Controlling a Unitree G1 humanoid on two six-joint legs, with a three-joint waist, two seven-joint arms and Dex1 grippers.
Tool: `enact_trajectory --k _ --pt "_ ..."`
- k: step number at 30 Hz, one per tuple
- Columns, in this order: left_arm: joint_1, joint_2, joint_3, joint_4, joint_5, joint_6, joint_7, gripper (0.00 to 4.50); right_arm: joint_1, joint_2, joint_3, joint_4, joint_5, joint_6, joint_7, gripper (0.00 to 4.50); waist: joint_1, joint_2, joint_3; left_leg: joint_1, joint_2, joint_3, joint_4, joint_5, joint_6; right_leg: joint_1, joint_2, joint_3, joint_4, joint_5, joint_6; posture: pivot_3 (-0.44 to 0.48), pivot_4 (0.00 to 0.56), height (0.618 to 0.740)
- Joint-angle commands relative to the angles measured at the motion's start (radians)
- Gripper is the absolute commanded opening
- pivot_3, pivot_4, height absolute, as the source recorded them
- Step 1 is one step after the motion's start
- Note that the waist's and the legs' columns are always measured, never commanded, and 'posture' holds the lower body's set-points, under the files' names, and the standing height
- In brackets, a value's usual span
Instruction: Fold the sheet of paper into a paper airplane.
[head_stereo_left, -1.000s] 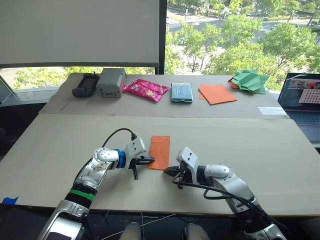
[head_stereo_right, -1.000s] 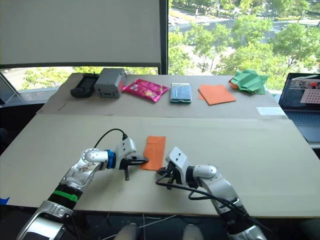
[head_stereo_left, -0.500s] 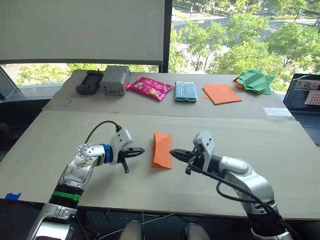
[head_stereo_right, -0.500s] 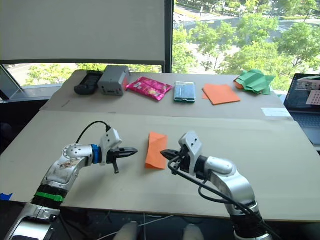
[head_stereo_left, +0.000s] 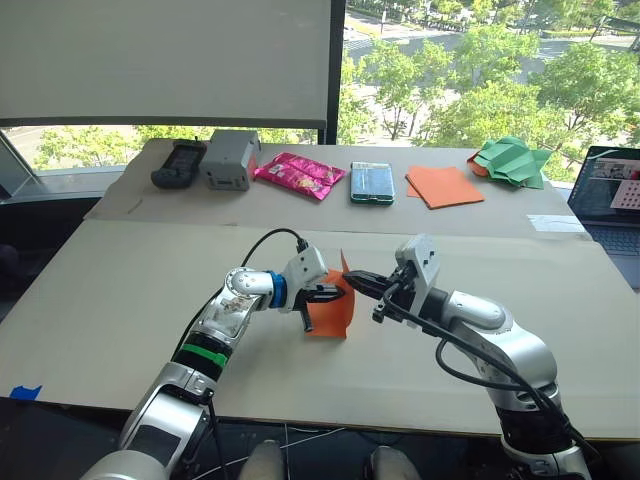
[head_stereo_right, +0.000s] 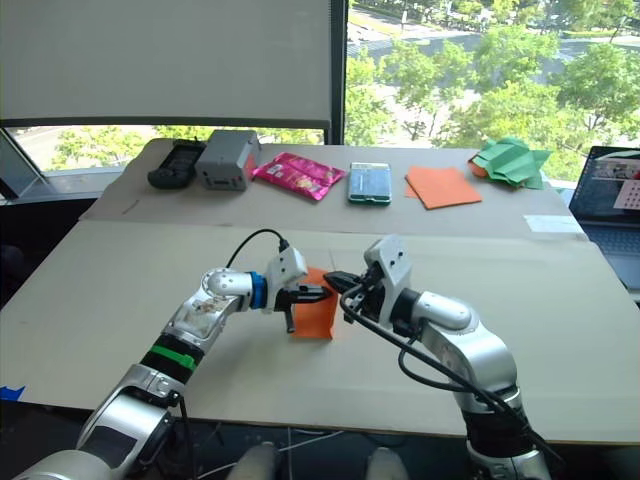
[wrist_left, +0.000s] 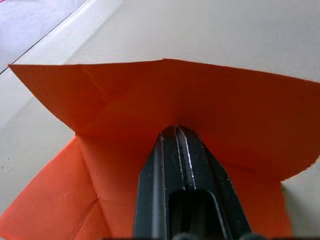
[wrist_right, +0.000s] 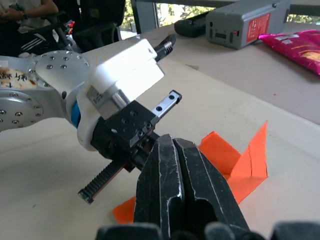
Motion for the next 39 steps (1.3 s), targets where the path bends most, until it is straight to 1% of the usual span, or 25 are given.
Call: enact_trajectory --k 1,5,9,19,25,28,33,36,39 --pt "-0.034 -0.02 -0.005 0.019 0.01 -0.037 -0.009 0.0 -0.034 0.002 0.004 -0.022 0.011 0.003 -0.022 0.05 0.0 0.0 0.0 0.0 0.0 0.0 0.0 0.0 0.0 0.0 0.0 0.0 0.0 0.0 0.0 0.0 0.15 0.702" --pt "-0.038 -0.026 -0.005 0.029 0.016 -0.049 -0.017 0.0 -0.068 -0.014 0.06 0.044 -0.071 0.006 -0.072 0.05 0.0 0.0 0.0 0.0 0.0 0.0 0.0 0.0 0.0 0.0 0.0 0.0 0.0 0.0 0.0 0.0 0.15 0.702" --pt "-0.021 -0.013 -0.004 0.012 0.023 -0.048 -0.026 0.0 -0.078 -0.058 0.127 0.119 -0.163 -0.017 -0.09 0.05 0.003 0.0 0.0 0.001 0.0 0.0 0.0 0.0 0.0 -0.001 0.0 0.0 0.0 0.0 0.0 0.0 0.15 0.702" --pt "0.089 0.089 0.013 -0.059 0.027 -0.029 -0.027 0.0 -0.013 -0.125 0.152 0.204 -0.243 -0.008 -0.086 0.05 0.001 0.0 0.0 0.0 0.0 0.0 0.0 0.0 0.0 0.0 0.0 0.0 0.001 0.0 0.0 0.0 0.15 0.702" --pt "0.11 0.093 -0.002 -0.05 0.049 -0.037 -0.014 0.0 0.018 -0.102 0.172 0.265 -0.271 -0.011 -0.101 0.05 0.001 0.0 0.0 0.002 0.0 0.0 0.0 0.0 0.0 -0.001 0.0 0.0 0.0 0.0 0.0 0.0 0.15 0.702" --pt "0.113 0.092 -0.011 -0.034 0.062 -0.043 -0.011 0.0 0.031 -0.087 0.176 0.295 -0.28 -0.011 -0.111 0.05 0.001 -0.001 -0.001 0.003 0.0 0.0 0.0 -0.002 -0.004 0.0 0.0 0.0 0.0 0.0 0.0 0.0 0.15 0.702" --pt "0.127 0.095 -0.019 -0.001 0.076 -0.052 -0.01 0.0 0.053 -0.094 0.195 0.321 -0.307 -0.01 -0.12 0.05 0.001 -0.001 -0.005 0.004 0.0 0.0 0.001 0.0 0.0 0.001 0.0 0.0 0.0 0.0 0.0 0.0 0.15 0.702" --pt "0.133 0.097 -0.019 0.004 0.08 -0.064 -0.006 0.0 0.048 -0.082 0.179 0.324 -0.313 -0.033 -0.131 0.05 0.001 -0.001 -0.006 0.004 0.0 0.0 0.001 0.0 0.0 0.001 0.0 0.0 0.0 0.0 0.0 0.0 0.15 0.702" --pt "0.131 0.089 -0.004 -0.025 0.057 -0.054 -0.006 0.0 0.024 -0.042 0.119 0.303 -0.284 -0.084 -0.154 0.05 0.001 -0.001 -0.006 0.005 0.0 0.0 0.001 0.0 0.0 0.001 0.0 0.0 0.0 0.0 0.0 0.0 0.15 0.702"
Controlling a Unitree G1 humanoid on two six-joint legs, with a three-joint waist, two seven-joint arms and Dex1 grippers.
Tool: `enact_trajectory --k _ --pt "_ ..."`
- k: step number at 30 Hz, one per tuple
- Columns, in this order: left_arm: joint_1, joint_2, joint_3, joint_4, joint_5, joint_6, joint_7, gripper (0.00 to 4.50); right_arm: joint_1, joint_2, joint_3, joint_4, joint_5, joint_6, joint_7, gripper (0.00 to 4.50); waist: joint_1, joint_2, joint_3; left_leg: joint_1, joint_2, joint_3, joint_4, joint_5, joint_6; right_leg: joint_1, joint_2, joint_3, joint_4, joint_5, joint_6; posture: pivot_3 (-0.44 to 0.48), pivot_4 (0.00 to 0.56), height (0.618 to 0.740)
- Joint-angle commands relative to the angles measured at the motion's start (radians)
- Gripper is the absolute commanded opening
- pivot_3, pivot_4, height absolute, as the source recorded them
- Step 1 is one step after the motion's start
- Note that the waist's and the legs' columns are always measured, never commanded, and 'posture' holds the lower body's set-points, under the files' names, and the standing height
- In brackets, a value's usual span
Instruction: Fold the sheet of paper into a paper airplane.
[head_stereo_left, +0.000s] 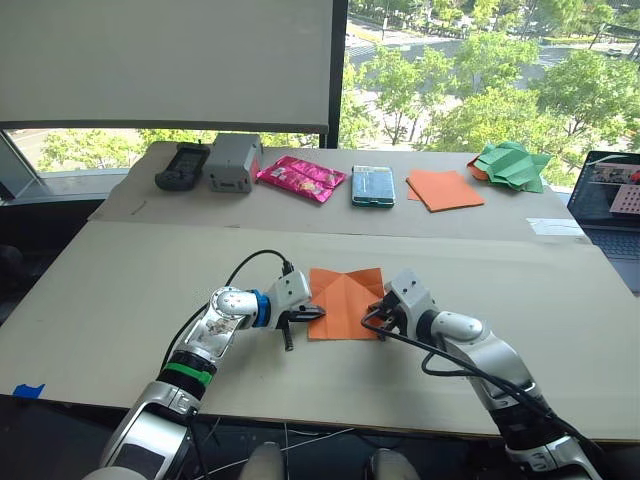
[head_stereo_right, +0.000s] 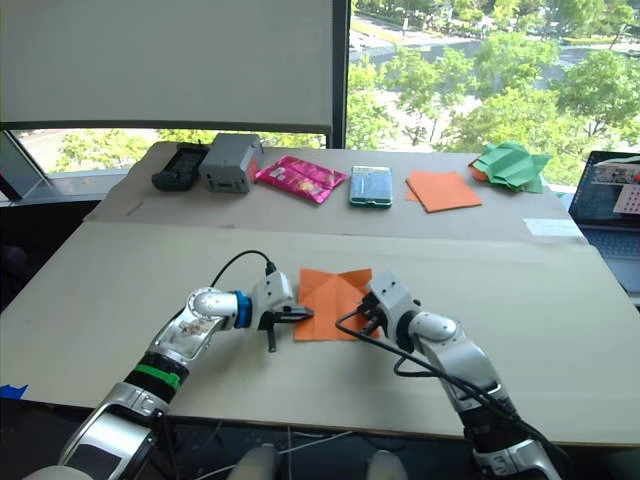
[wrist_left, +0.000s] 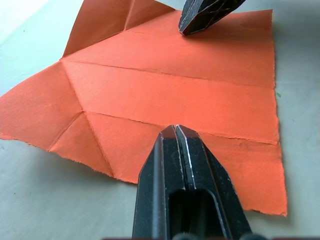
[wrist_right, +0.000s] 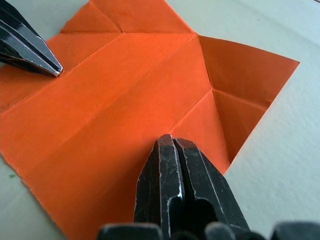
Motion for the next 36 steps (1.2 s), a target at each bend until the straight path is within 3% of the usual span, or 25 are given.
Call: enact_trajectory --k 1,3,12,20,21,29,36 --pt "0.01 -0.002 -0.002 -0.014 0.002 0.02 -0.002 0.0 -0.018 0.053 -0.082 0.016 0.026 -0.03 -0.047 0.05 0.0 0.0 0.001 0.0 0.0 0.0 0.0 0.0 0.0 0.0 0.0 0.0 0.0 0.0 0.0 0.0 0.15 0.702" --pt "0.006 -0.004 -0.002 -0.028 0.0 0.028 -0.004 0.0 -0.048 0.089 -0.142 0.025 0.053 -0.032 -0.072 0.3 0.0 0.001 0.001 -0.002 0.0 0.0 0.0 0.0 0.0 -0.001 0.0 0.0 0.0 0.0 0.0 0.0 0.15 0.702" --pt "0.003 -0.003 -0.007 -0.03 0.009 0.027 -0.006 0.0 -0.147 0.129 -0.2 0.185 0.044 -0.05 -0.121 3.28 0.0 0.002 0.002 -0.002 0.0 0.0 0.0 0.0 0.001 -0.001 0.0 0.0 0.001 0.0 0.0 0.0 0.15 0.702" --pt "0.006 0.004 -0.002 -0.033 0.008 0.031 -0.007 0.0 -0.165 0.172 -0.21 0.206 0.086 -0.069 -0.084 3.28 -0.007 0.003 0.002 -0.003 0.0 0.0 0.0 0.001 0.001 0.0 0.0 0.0 0.002 0.0 0.0 0.0 0.15 0.702" --pt "0.006 0.005 -0.001 -0.033 0.008 0.031 -0.006 0.0 -0.166 0.174 -0.209 0.206 0.085 -0.068 -0.081 2.76 -0.007 0.003 0.002 -0.003 0.0 0.0 0.0 0.001 0.001 0.0 0.0 0.0 0.002 0.0 0.0 0.0 0.15 0.702" --pt "0.009 0.012 0.004 -0.035 0.007 0.032 -0.004 0.0 -0.164 0.182 -0.206 0.198 0.097 -0.071 -0.065 0.03 -0.01 0.003 0.002 -0.003 0.0 0.0 0.0 0.001 0.001 -0.001 0.0 0.0 0.002 0.0 0.0 0.0 0.15 0.702" --pt "0.012 0.021 0.009 -0.046 0.001 0.039 -0.007 0.0 -0.134 0.171 -0.175 0.129 0.091 -0.092 -0.035 0.03 -0.014 0.003 0.002 -0.003 0.0 0.0 0.0 0.001 0.001 -0.001 0.0 0.0 0.002 0.0 0.0 0.0 0.15 0.702"
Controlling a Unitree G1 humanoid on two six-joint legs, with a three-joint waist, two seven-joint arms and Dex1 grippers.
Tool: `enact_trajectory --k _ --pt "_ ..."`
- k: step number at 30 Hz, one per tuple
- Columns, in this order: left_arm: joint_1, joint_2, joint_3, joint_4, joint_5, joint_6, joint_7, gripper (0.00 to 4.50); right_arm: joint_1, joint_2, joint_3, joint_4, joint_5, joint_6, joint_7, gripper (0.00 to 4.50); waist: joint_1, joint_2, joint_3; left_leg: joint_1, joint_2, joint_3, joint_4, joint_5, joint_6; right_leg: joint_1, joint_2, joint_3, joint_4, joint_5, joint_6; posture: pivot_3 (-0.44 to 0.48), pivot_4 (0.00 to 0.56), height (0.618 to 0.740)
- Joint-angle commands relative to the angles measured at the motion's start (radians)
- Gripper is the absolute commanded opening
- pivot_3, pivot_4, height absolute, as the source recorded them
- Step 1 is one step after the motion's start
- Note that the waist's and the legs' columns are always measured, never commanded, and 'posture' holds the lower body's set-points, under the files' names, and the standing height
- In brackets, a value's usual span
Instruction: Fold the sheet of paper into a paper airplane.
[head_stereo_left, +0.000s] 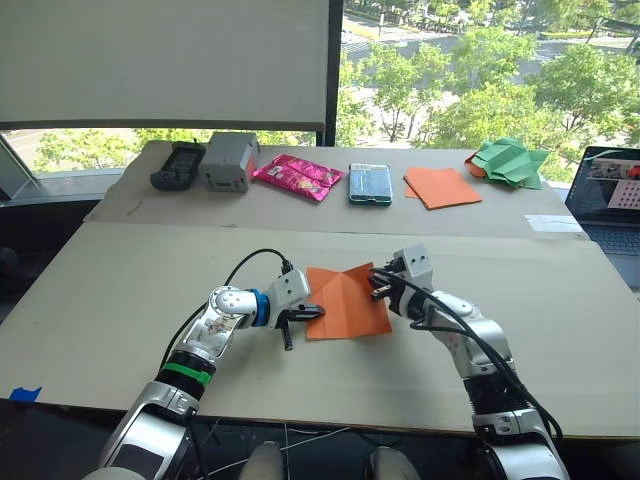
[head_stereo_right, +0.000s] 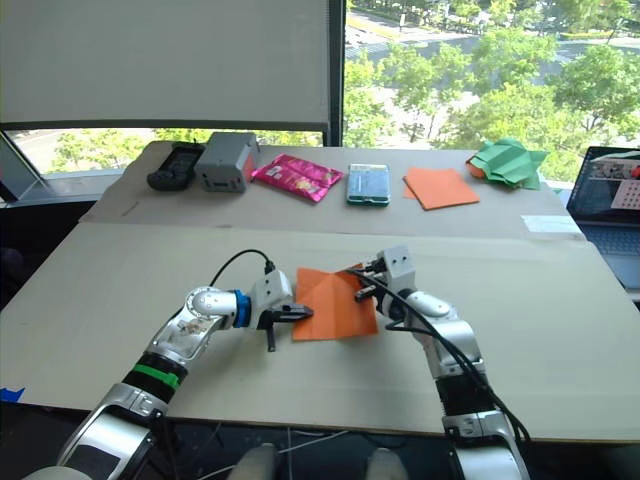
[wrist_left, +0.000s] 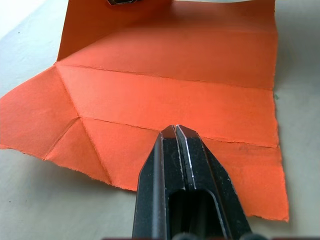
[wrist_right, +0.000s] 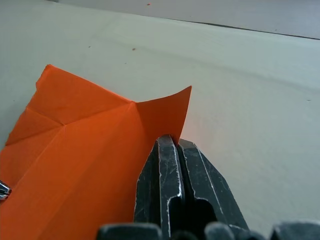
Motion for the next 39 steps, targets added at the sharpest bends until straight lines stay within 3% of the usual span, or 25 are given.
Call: enact_trajectory --k 1,8,18,31,39 --pt "0.016 0.023 0.013 -0.035 -0.003 0.027 -0.005 0.0 0.029 -0.021 0.038 -0.133 -0.03 -0.09 0.015 0.03 -0.001 0.0 0.0 0.0 0.0 0.0 0.0 0.0 0.0 0.0 0.0 0.0 0.0 0.0 0.0 0.0 0.15 0.702" --pt "0.077 0.096 0.082 -0.168 -0.081 0.122 -0.031 0.0 0.15 -0.117 0.257 -0.36 -0.299 -0.236 -0.043 0.03 -0.013 0.001 0.001 0.0 0.0 0.0 -0.001 0.0 0.0 -0.001 0.0 0.0 -0.001 0.0 0.0 0.0 0.15 0.702" --pt "0.126 0.166 0.108 -0.264 -0.112 0.186 -0.039 0.0 0.201 -0.174 0.459 -0.405 -0.58 -0.186 -0.04 0.03 -0.005 0.0 0.002 0.0 0.0 0.0 -0.001 -0.005 -0.008 -0.002 0.0 0.0 -0.002 0.0 -0.001 0.0 0.15 0.702" --pt "-0.045 0.071 0.064 -0.172 -0.098 0.17 -0.053 0.0 0.203 -0.142 0.488 -0.39 -0.636 -0.102 0.03 0.03 0.001 -0.002 0.002 0.001 0.0 0.0 0.0 0.0 -0.001 -0.002 0.0 0.0 -0.002 0.0 0.0 0.0 0.15 0.702" --pt "-0.149 0.01 0.035 -0.012 -0.07 0.106 -0.06 0.0 0.19 -0.138 0.501 -0.375 -0.656 -0.137 0.047 0.03 0.0 -0.002 0.002 0.001 0.0 0.0 0.0 0.0 0.0 -0.001 0.0 0.0 -0.002 0.0 0.0 0.0 0.15 0.702"
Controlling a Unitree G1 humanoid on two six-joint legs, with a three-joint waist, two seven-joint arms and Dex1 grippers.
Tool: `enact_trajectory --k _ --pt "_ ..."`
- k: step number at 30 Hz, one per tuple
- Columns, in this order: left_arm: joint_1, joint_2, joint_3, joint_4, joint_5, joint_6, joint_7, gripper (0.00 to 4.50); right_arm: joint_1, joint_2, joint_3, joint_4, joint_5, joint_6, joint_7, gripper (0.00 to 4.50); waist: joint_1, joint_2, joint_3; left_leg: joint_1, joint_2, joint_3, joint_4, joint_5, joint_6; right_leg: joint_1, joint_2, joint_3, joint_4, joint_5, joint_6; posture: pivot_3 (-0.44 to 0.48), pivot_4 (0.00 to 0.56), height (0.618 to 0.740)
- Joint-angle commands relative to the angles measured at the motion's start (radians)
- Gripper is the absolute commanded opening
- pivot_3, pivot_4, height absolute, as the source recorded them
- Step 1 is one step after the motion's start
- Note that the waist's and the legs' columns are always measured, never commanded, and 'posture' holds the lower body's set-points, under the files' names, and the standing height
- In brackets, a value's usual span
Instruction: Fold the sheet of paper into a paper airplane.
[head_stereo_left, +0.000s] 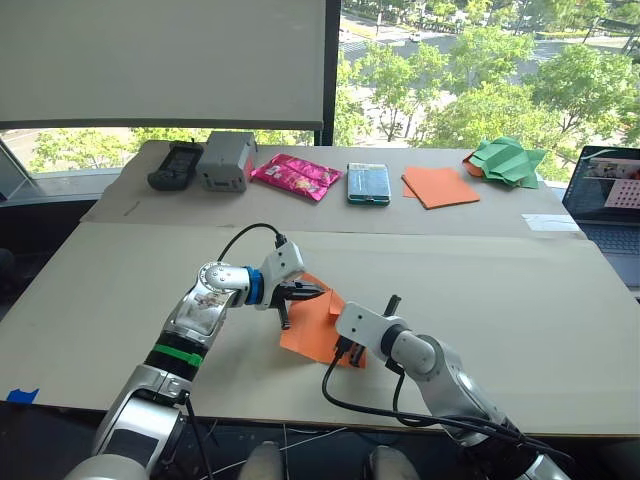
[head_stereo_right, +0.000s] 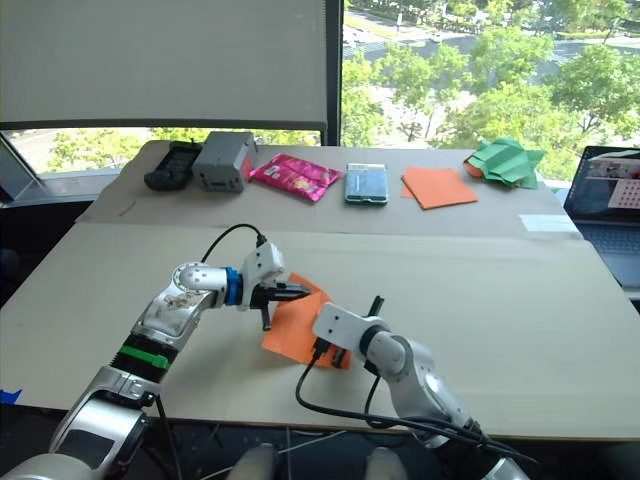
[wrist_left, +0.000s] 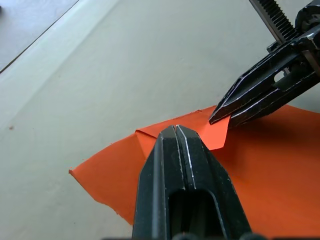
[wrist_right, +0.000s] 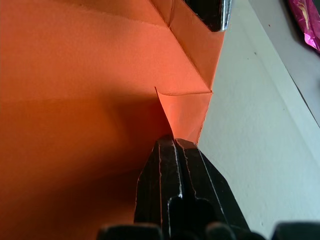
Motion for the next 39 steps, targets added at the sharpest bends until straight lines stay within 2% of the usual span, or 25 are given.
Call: enact_trajectory --k 1,12,16,21,28,30,36,39 --pt "-0.049 -0.026 -0.008 0.058 0.011 -0.048 -0.01 0.0 -0.01 0.002 0.013 -0.003 -0.015 -0.033 0.014 0.03 -0.001 0.0 0.0 0.0 0.0 0.0 0.0 0.0 0.0 0.0 0.0 0.0 0.0 0.0 0.0 0.0 0.15 0.702" --pt "-0.151 -0.117 -0.05 0.358 0.1 -0.194 -0.005 0.0 -0.024 0.003 0.02 0.011 -0.044 -0.09 0.032 0.03 -0.001 -0.001 0.001 0.0 0.0 0.0 0.0 0.0 0.0 0.001 0.0 0.0 0.0 0.0 0.0 0.0 0.15 0.702" --pt "-0.145 -0.109 -0.074 0.424 0.158 -0.249 0.002 0.0 -0.023 0.005 0.017 0.01 -0.055 -0.093 0.035 0.03 -0.001 -0.002 0.0 0.0 0.0 0.0 0.0 0.0 0.0 0.001 0.0 0.0 0.0 0.0 0.0 0.0 0.15 0.702" --pt "-0.141 -0.116 -0.065 0.446 0.166 -0.275 0.001 0.0 -0.015 0.007 0.015 0.006 -0.065 -0.096 0.039 0.03 -0.001 -0.002 0.0 0.001 0.0 0.0 0.0 0.0 0.0 0.001 0.0 0.0 0.0 0.0 0.0 0.0 0.15 0.702" --pt "-0.114 -0.018 -0.004 0.337 0.128 -0.236 -0.016 0.0 -0.02 0.01 0.019 0.025 -0.079 -0.106 0.038 0.03 -0.01 -0.002 0.0 0.0 0.0 0.0 0.0 0.0 0.0 0.002 0.0 0.0 0.001 0.0 0.001 0.0 0.15 0.702" --pt "-0.128 0.0 0.048 0.241 0.071 -0.18 -0.021 0.0 -0.026 0.013 0.022 0.035 -0.082 -0.111 0.038 0.03 -0.01 -0.002 0.001 0.0 0.0 0.0 0.0 0.0 0.0 0.001 0.0 0.0 0.002 0.0 0.001 0.0 0.15 0.702" --pt "-0.125 0.011 0.091 -0.012 -0.018 -0.021 -0.044 0.0 -0.03 0.019 0.027 0.056 -0.093 -0.128 0.041 0.03 -0.006 -0.004 0.002 0.001 0.0 0.0 0.0 0.0 0.0 0.001 0.0 0.0 0.0 0.0 0.001 0.0 0.15 0.702" --pt "-0.11 -0.004 0.07 -0.062 -0.022 0.014 -0.037 0.0 -0.032 0.024 0.027 0.062 -0.099 -0.134 0.043 0.03 -0.009 -0.004 0.002 0.001 0.0 0.0 0.0 0.0 0.0 0.002 0.0 0.0 0.001 0.0 0.001 0.0 0.15 0.702"
